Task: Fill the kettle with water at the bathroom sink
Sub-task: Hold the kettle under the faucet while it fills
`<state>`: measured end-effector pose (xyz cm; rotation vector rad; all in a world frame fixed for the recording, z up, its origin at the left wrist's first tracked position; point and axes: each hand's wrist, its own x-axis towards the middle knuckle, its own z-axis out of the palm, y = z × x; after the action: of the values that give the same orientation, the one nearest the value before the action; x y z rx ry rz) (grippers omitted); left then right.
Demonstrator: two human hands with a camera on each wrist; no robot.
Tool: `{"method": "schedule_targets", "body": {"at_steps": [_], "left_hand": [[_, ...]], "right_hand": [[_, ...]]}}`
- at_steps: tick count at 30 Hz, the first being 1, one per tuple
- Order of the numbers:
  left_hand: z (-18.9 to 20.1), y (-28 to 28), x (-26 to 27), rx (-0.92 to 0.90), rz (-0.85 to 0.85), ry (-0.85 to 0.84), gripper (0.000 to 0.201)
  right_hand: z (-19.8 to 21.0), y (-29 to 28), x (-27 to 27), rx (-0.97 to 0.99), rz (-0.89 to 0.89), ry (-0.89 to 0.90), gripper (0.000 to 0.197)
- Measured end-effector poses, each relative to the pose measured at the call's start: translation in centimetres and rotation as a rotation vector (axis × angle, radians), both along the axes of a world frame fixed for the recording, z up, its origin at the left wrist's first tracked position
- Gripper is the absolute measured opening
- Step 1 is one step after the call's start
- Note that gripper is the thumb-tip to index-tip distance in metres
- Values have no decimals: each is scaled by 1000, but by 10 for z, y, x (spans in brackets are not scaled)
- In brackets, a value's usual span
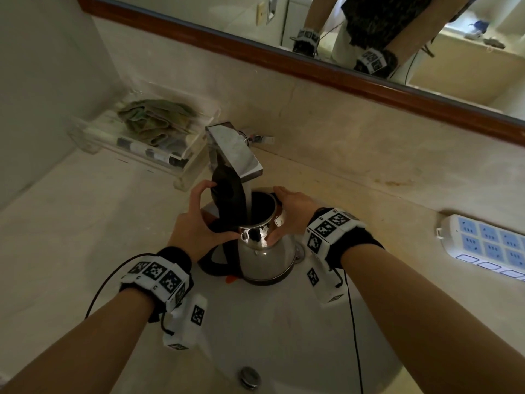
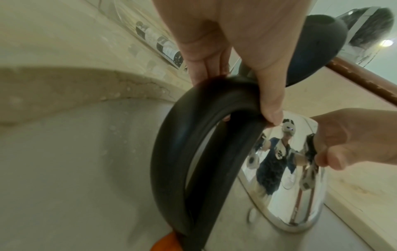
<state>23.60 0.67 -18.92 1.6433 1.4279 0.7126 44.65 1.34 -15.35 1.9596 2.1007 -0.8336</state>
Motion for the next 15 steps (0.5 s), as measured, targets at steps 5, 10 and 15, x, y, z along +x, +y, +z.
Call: {"method": "schedule_targets", "body": {"at_steps": [5, 10, 15], "left_hand": [[-1, -1, -1, -2, -4, -1, 95], [0, -1, 2, 10, -17, 6, 95], [0, 0, -1, 15, -16, 13, 95]], "right_hand": [[0, -2, 1, 12, -10, 8, 116], [-2, -2, 2, 8, -14, 3, 118], [-4, 1, 0, 12, -29, 10, 114]]}}
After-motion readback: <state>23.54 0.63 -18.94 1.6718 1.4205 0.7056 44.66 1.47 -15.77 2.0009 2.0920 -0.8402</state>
